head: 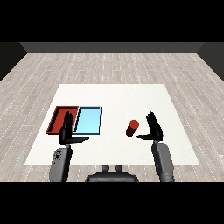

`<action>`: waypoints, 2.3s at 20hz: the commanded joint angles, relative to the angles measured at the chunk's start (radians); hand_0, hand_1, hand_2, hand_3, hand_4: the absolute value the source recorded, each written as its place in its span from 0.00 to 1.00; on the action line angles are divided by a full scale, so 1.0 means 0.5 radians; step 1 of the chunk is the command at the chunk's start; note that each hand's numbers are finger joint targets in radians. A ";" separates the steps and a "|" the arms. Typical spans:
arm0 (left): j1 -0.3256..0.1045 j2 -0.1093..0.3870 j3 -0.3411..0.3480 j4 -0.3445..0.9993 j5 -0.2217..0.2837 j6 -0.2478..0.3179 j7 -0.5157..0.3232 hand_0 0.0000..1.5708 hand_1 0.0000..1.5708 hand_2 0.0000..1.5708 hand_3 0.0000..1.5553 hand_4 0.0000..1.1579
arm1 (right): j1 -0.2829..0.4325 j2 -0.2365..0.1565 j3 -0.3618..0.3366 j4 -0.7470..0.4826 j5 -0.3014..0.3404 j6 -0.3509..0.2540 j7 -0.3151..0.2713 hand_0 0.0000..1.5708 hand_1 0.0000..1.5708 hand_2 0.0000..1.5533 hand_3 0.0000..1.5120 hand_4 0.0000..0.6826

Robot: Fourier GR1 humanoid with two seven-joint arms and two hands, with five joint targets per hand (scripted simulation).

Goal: Pick the red can and put it in the red box

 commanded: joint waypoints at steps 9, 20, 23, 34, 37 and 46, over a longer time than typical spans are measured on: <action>0.204 0.047 0.033 -0.215 0.145 -0.140 0.023 0.00 0.00 0.00 0.00 0.00 | -0.022 0.082 0.058 0.088 -0.084 -0.023 0.018 0.00 0.00 0.00 0.00 0.00; 0.167 -0.018 -0.036 -0.262 0.059 -0.041 0.067 0.00 0.00 0.00 0.00 0.00 | -0.136 0.114 0.122 0.396 -0.043 -0.125 -0.185 0.00 0.00 0.00 0.00 0.00; 0.155 -0.026 -0.022 -0.123 0.030 -0.037 -0.019 0.00 0.00 0.00 0.00 0.00 | -0.228 0.111 0.099 0.555 -0.064 -0.107 -0.234 0.00 0.00 0.00 0.00 0.00; 0.133 0.007 -0.001 -0.241 0.077 -0.048 0.100 0.00 0.00 0.00 0.00 0.00 | -0.289 0.111 0.125 0.596 -0.120 -0.115 -0.205 0.00 0.00 0.00 0.00 0.00; 0.180 -0.079 -0.093 -0.269 -0.014 0.060 0.071 0.00 0.00 0.00 0.00 0.00 | -0.363 0.104 0.124 0.811 -0.020 -0.154 -0.371 0.00 0.00 0.00 0.00 0.00; 0.166 -0.081 -0.092 -0.164 -0.009 0.049 -0.039 0.00 0.00 0.00 0.00 0.00 | -0.406 0.091 0.121 0.665 -0.132 -0.203 -0.111 0.00 0.00 0.00 0.00 0.00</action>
